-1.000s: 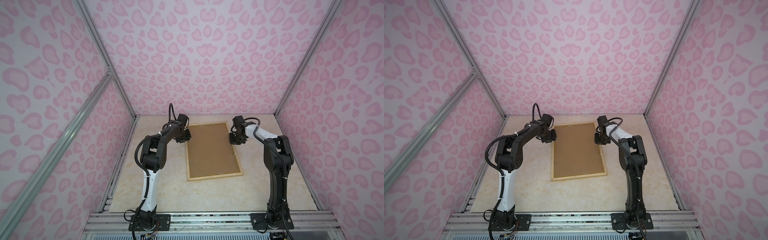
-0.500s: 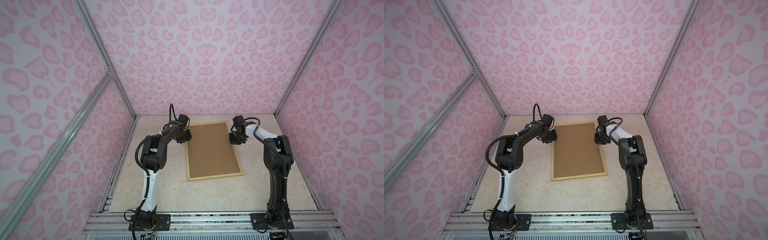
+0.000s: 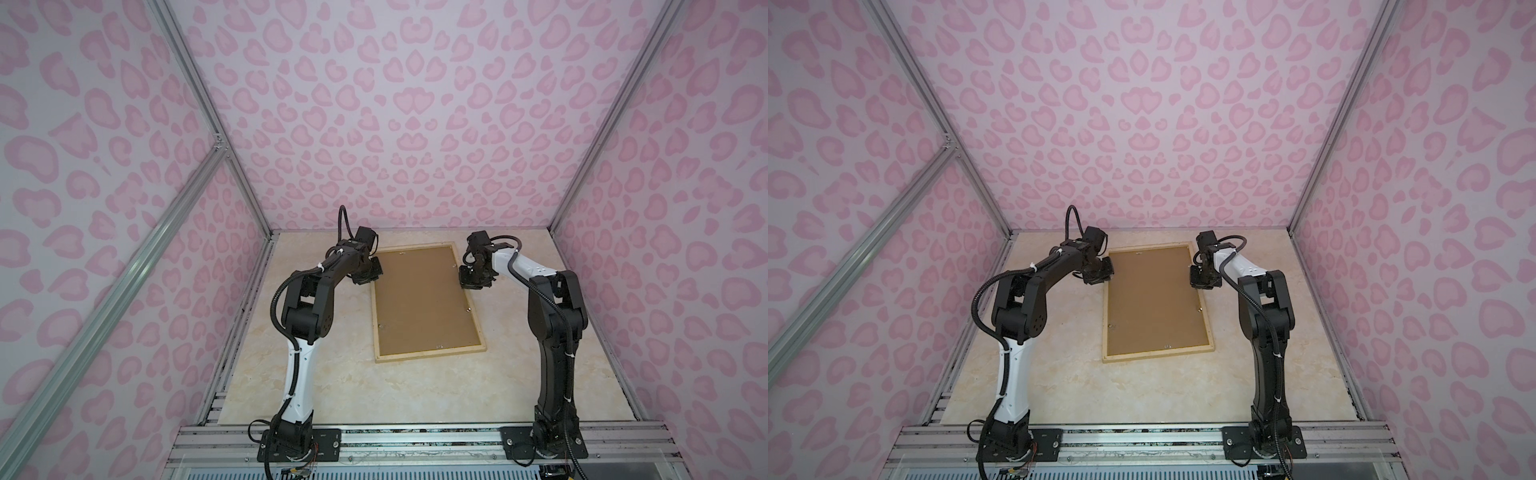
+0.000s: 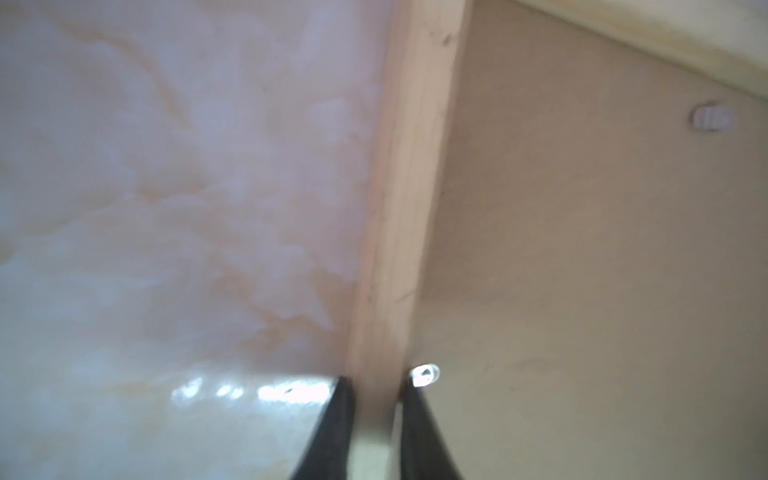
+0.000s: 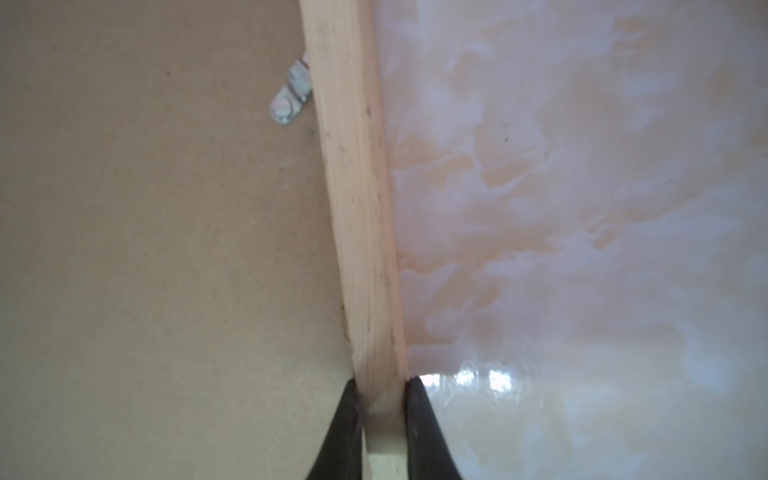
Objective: Put the photo into the frame
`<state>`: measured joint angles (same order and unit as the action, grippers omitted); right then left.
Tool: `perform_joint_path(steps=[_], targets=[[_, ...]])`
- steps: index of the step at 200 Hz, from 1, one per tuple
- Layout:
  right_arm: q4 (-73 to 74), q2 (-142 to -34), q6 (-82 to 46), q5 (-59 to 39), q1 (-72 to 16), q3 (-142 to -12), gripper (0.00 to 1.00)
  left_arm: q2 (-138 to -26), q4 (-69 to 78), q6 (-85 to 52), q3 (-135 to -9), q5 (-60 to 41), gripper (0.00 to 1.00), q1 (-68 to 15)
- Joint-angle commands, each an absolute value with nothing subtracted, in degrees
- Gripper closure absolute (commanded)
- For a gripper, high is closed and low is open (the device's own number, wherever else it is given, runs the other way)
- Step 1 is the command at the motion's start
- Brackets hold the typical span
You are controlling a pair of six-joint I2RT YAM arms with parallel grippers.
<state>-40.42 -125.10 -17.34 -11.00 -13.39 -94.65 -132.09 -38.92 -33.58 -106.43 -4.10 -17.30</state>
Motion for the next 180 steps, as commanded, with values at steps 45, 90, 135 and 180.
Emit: perform_joint_path(steps=[45,90,135,180], targets=[[-44.19,-126.50,-19.04,-12.40,-13.36,-92.93,0.90,-131.89,-38.30,-35.42,-106.29,-6.24,0.80,-16.79],[-37.89,-122.60,-26.20,-17.71,-10.64,-86.04,0.95,-122.61,-36.77,-36.11,-103.27,-10.58,0.40,-15.74],[-27.52,-110.36,-44.45,-13.45,-8.50,-70.11,1.00,-107.73,-36.07,-37.27,-91.33,-10.96,0.07,-15.51],[-16.28,-89.88,-71.94,-3.29,-21.21,-48.86,0.59,-90.90,-33.22,-41.58,-71.66,-10.46,0.02,-15.55]])
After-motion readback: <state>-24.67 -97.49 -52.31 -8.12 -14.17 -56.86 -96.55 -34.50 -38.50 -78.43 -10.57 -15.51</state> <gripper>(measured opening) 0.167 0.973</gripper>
